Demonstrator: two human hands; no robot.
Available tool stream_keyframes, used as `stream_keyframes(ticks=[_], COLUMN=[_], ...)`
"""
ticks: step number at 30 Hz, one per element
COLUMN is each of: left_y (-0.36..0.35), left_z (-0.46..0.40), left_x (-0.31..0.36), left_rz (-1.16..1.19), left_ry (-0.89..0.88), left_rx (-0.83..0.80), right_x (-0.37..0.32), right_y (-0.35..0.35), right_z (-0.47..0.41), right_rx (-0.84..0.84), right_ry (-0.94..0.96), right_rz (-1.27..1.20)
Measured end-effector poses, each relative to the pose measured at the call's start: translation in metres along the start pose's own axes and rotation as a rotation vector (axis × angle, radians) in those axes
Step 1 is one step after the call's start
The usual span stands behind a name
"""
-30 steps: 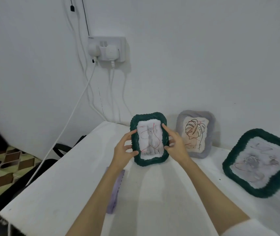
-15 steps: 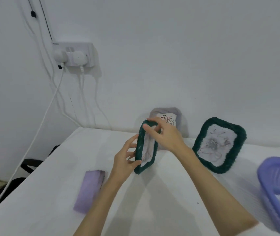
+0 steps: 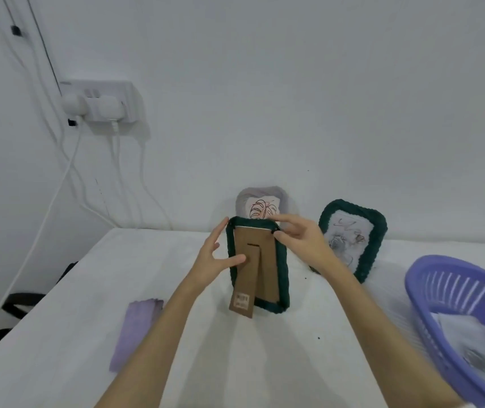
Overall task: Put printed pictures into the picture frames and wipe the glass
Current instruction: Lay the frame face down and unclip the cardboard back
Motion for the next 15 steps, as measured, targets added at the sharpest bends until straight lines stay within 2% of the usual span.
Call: stream_keyframes(ticks=[7,11,15], left_y=[-0.034,-0.053,-0.062], left_z=[0.017,0.025,0.028], left_x=[-0.013,-0.039,-0.058], left_rz=[0.086,0.041,-0.099], left_ry=[0.033,0.126,0.174], left_rx=[-0.084,-0.124,-0.119], right_x=[0.029,0.062,0.097], right_y=[0.019,0.016,0.001], right_z=[0.036,0.056,0.074], right_rx=[0.083,0.129,0.084], right_ry=[-0.05,-0.168,-0.311], right_rz=[-0.081,0.078,0.202])
Point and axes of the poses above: each hand's wrist, its own z-axis away from the middle knuckle, its own y-axis out of the back of the hand, x = y × z, the point moved 4 cm from there along -z, towards the middle knuckle, and after that the axes turned 5 degrees about -x, right-handed, at the moved point
